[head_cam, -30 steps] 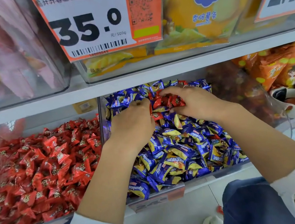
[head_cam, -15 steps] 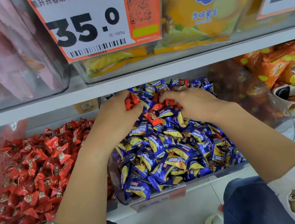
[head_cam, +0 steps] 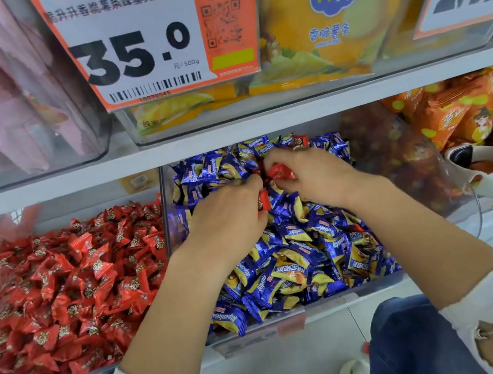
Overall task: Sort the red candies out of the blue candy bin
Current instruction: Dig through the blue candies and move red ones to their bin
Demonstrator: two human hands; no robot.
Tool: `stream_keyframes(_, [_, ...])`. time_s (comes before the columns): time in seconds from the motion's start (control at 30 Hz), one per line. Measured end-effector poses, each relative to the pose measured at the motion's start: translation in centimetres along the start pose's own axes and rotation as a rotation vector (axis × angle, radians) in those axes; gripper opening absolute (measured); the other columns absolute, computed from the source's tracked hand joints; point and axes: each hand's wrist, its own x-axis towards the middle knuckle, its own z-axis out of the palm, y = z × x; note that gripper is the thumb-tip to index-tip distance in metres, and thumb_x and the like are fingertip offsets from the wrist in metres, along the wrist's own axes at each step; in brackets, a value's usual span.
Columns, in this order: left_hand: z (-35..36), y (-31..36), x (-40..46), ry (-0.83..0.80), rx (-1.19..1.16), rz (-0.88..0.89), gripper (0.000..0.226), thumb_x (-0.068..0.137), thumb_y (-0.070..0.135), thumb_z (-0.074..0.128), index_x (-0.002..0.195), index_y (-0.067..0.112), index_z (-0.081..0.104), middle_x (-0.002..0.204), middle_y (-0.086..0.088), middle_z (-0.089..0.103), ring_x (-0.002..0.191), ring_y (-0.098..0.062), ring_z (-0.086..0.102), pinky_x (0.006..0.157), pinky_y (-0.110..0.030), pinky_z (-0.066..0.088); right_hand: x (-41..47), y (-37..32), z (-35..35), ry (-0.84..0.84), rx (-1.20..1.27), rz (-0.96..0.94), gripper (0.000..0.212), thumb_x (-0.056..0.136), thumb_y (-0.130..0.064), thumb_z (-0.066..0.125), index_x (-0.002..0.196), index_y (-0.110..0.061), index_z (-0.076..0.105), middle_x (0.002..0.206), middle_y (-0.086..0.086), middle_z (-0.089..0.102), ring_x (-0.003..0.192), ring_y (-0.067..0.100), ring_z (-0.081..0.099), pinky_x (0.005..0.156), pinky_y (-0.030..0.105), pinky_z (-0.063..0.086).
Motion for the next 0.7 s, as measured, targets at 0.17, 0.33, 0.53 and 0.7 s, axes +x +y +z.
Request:
stream_keyframes(0.17, [0.4,-0.2,0.3,0.043,0.046,0.004,0.039,0.094,0.034,0.049,0.127,0.018,0.037,0.100,0.002,0.055,0.093,-0.023,0.059,0.059,-0.032,0.034,-1.0,3.4,-2.6,0.180,0.216,0.290,0.023,0.087,-0.028,0.060,0.108,-0.021,0.063,0.103,0.004,0.067,0.092,0.021,0.061,0.074,0.021,0.038])
stream_keyframes(0.33, [0.6,-0.4,0.4,0.076,0.013,-0.012,0.044,0.096,0.032,0.045,0.134,0.015,0.031,0.070,0.009,0.042,0.067,-0.018,0.047,0.051,-0.030,0.031,-2.1,4.5,-1.8,0.044,0.193,0.336,0.021,0.091,-0.025,0.055,0.107,-0.019,0.066,0.104,0.005,0.066,0.084,0.015,0.055,0.073,0.021,0.035])
stream_keyframes(0.53, [0.5,-0.4,0.4,0.064,0.027,-0.011,0.040,0.096,0.032,0.043,0.132,0.017,0.034,0.077,0.007,0.046,0.064,-0.017,0.044,0.045,-0.028,0.027,-2.0,3.9,-1.1,-0.015,0.131,0.298,0.039,0.082,-0.040,0.068,0.112,-0.017,0.057,0.101,0.003,0.043,0.101,0.017,0.041,0.085,0.028,0.037])
stream_keyframes(0.7, [0.4,-0.3,0.2,0.049,0.037,-0.013,0.035,0.096,0.032,0.042,0.127,0.016,0.038,0.094,0.001,0.057,0.072,-0.017,0.046,0.053,-0.030,0.033,-1.7,3.6,-0.5,-0.068,0.122,0.211,0.053,0.079,-0.030,0.073,0.127,-0.020,0.051,0.118,0.004,0.052,0.104,0.020,0.052,0.076,0.021,0.032])
